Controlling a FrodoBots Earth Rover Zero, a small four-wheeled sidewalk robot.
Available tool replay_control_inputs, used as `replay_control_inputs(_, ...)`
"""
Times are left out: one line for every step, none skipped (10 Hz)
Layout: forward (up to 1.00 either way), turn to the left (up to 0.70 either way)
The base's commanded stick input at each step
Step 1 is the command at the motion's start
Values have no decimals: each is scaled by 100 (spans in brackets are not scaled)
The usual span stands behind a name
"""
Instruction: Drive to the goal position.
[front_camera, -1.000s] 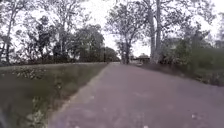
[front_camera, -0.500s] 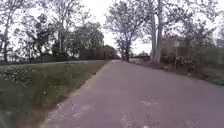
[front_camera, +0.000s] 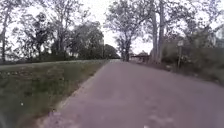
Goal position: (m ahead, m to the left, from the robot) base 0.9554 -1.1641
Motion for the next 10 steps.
replay_control_inputs(100, 0)
replay_control_inputs(100, 0)
replay_control_inputs(100, 0)
replay_control_inputs(100, 0)
replay_control_inputs(100, 0)
replay_control_inputs(100, 0)
replay_control_inputs(100, 0)
replay_control_inputs(100, 0)
replay_control_inputs(100, 0)
replay_control_inputs(100, 0)
